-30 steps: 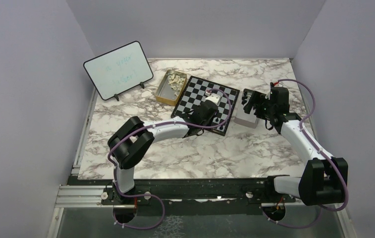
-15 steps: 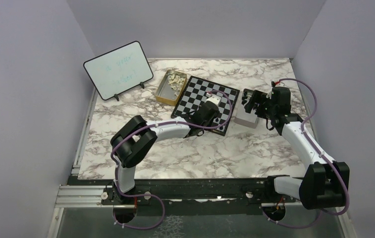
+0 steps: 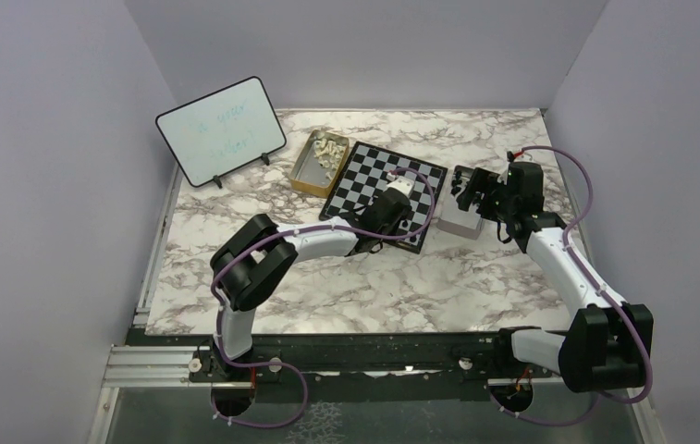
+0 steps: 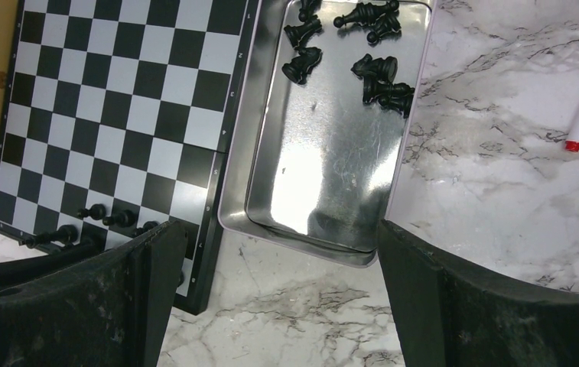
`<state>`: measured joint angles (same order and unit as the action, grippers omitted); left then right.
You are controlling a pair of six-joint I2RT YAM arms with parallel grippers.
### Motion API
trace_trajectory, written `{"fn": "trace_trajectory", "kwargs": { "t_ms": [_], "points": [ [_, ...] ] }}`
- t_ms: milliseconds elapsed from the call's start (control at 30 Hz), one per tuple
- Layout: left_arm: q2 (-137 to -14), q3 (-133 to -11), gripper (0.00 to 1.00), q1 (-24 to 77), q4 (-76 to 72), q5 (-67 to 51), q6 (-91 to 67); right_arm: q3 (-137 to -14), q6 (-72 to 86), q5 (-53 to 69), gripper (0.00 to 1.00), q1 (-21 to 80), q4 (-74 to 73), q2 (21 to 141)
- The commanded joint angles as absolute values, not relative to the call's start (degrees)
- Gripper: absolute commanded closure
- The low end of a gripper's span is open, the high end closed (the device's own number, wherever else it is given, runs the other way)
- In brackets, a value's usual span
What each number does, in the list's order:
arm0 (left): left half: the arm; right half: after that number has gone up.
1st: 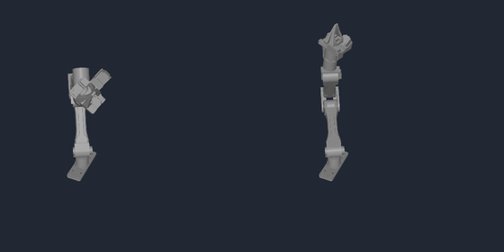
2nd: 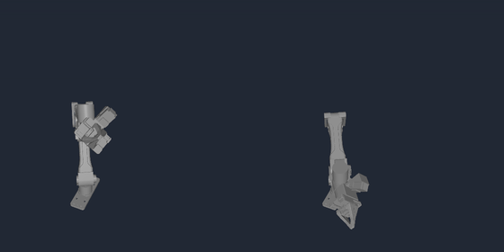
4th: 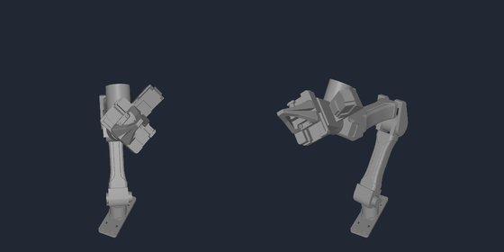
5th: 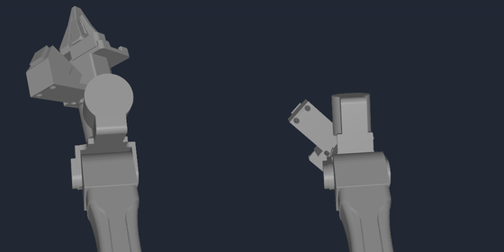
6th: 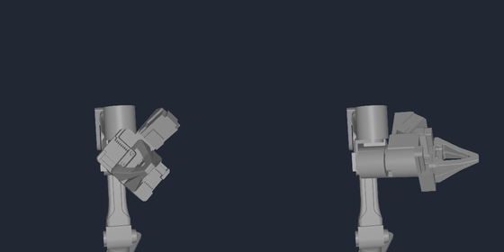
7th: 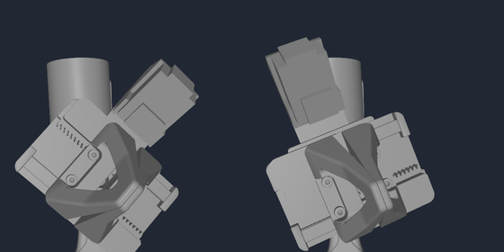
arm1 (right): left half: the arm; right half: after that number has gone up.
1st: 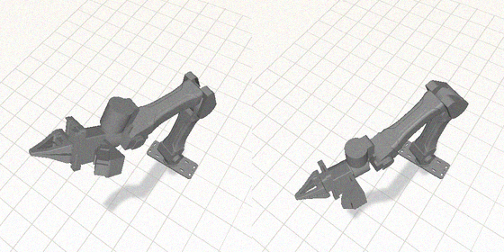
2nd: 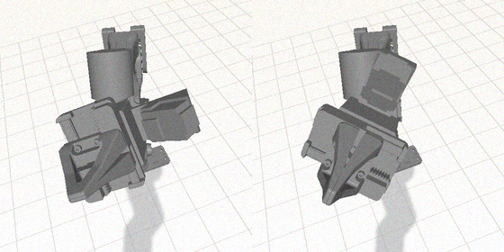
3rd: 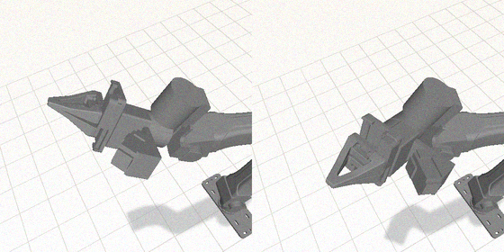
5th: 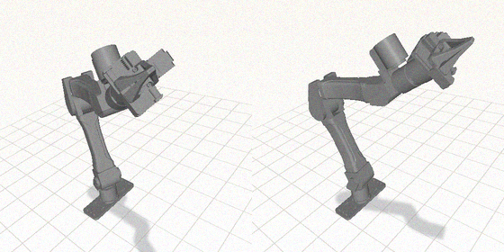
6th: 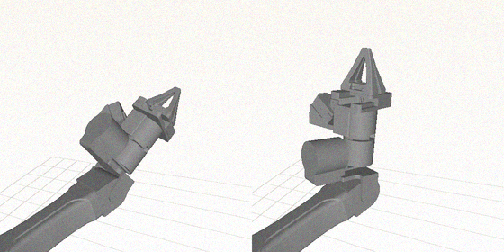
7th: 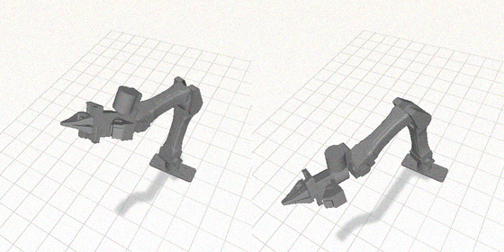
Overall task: Set up the chess pieces on the board
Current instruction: Place the chess piece on the chessboard.
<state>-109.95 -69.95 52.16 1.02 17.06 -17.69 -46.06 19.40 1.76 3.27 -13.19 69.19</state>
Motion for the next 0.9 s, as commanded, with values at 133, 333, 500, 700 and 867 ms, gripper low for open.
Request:
{"fn": "trace_trajectory", "kwargs": {
  "t_ms": [133, 333, 500, 700, 867],
  "points": [
    [-111.62, -71.96, 0.81, 52.43, -0.09, 18.64, -17.34, -45.53, 18.37, 0.27, 0.0, 2.99, -12.51, 68.03],
    [-112.24, -72.56, 0.83, 52.39, -0.09, 18.81, -17.36, -44.88, 18.32, 0.32, 0.0, 3.01, -12.06, 67.91],
    [-112.64, -72.86, 0.84, 52.41, -0.09, 18.76, -17.4, -44.98, 18.19, 0.33, 0.0, 3.01, -12.04, 68.16],
    [-112.95, -73.06, 0.84, 52.38, -0.09, 18.71, -17.49, -45.14, 18.11, 0.35, 0.0, 3.01, -11.8, 68.64],
    [-112.85, -73.11, 0.81, 52.47, 0.98, 18.72, -17.06, -45.21, 18.11, 0.3, 0.0, 2.99, -11.7, 68.73]
  ]
}}
